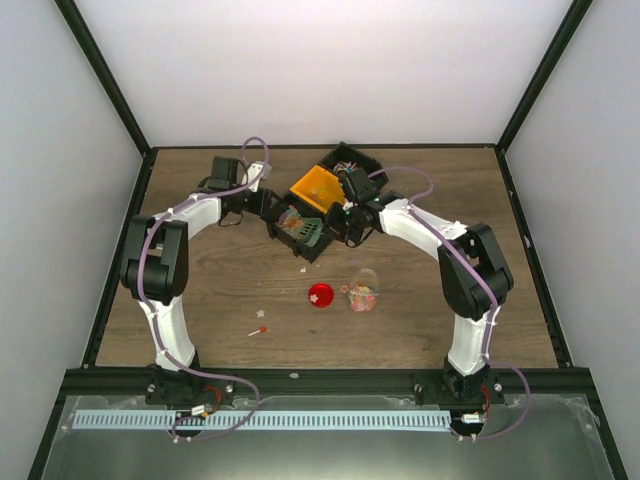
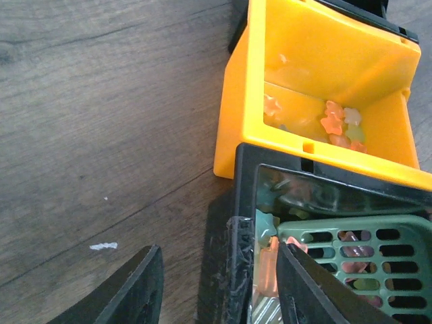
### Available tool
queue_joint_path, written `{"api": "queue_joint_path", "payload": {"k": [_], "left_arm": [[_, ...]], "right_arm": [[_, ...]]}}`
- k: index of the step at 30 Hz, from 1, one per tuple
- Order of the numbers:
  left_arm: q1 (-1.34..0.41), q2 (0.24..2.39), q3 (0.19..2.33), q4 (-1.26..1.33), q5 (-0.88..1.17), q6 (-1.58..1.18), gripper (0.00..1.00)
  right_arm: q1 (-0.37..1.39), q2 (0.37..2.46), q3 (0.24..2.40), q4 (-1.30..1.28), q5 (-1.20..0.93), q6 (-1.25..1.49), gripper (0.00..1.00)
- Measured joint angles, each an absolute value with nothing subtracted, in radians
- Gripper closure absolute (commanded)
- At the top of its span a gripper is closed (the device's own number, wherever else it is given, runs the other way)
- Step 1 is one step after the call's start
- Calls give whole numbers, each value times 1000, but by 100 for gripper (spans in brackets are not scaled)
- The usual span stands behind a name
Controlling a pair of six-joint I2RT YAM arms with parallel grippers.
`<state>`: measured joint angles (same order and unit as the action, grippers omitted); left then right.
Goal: Pack the candies
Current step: Scoop the fake candies from the storage box.
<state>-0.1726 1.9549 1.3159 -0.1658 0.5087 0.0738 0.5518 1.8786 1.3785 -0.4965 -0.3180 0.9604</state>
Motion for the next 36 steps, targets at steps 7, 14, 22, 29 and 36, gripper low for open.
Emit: {"api": "queue_joint_path", "payload": {"k": [7,14,22,29,36], "left_arm": [[-173,1955,1312,-165,545,83,54],[-173,1963,1320,-191,563,114,67],[-178,2002,1320,-204,582,117,77],[-179,2005,1320,-203,585,116,96],[-191,2005,1320,-196,571,95,96]], "right_arm": [[551,1880,1379,-496,-319,958,99],[551,1880,1379,-497,-319,958,99],[551,1880,1379,-498,-319,958,99],[550,1880,1383,-508,-315,966,99],[552,1899,1467,-620,-279,1012,99]]}}
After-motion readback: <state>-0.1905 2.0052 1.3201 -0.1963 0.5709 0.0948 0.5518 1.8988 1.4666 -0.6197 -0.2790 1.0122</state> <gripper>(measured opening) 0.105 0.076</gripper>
